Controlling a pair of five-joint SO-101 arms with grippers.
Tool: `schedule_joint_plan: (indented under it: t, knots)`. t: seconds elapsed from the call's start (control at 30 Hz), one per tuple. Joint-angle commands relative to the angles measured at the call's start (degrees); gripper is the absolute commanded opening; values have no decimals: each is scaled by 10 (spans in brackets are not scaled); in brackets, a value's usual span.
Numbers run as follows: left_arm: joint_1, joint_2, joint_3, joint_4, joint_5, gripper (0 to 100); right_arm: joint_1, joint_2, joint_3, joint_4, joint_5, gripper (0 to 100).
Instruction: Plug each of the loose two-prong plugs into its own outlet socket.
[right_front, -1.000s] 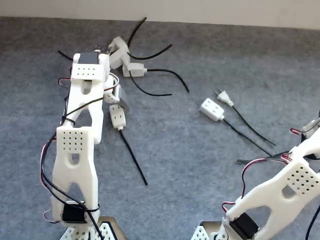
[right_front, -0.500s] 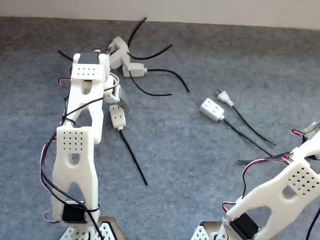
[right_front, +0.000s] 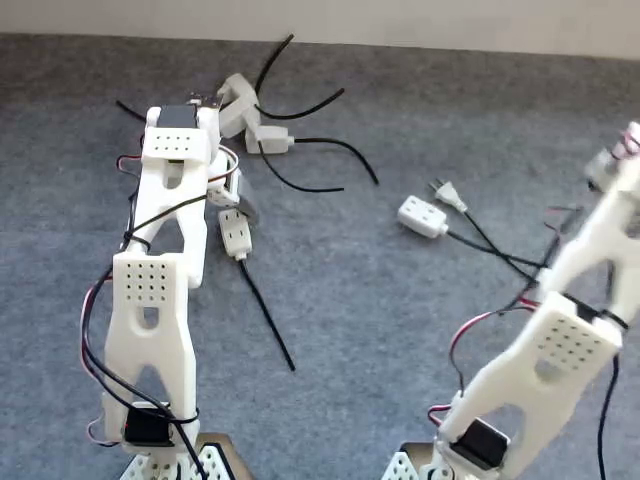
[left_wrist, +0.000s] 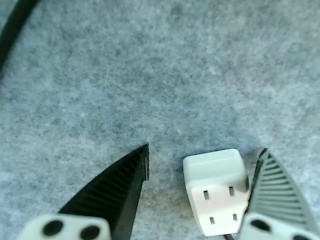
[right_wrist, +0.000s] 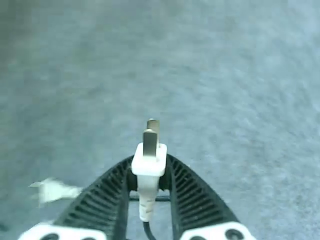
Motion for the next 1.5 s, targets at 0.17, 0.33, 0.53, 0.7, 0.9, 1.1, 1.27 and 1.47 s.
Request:
schedule_joint_plan:
  t: [0.17, 0.33, 0.53, 0.7, 0.9, 1.1, 1.27, 1.47]
  knots:
    - [0, -7, -18, 0, 2, 337, -195, -134, -167, 34, 7, 8]
    - [0, -7, -18, 0, 2, 337, -335, -247, -144, 34, 7, 8]
    - [0, -7, -18, 0, 3, 337, -461, -419, -22, 34, 34, 8]
    - [0, -8, -21, 0, 37, 337, -572, -589, 105, 34, 111, 8]
    - [-2, -12, -22, -1, 41, 337, -652, -771, 291, 34, 204, 8]
    - [0, -50, -95, 22, 40, 337, -677, -916, 473, 31, 255, 8]
    - [22, -149, -152, 22, 40, 337, -677, -996, 541, 31, 263, 8]
    - [76, -274, -206, 21, 42, 337, -689, -1076, 626, 31, 271, 8]
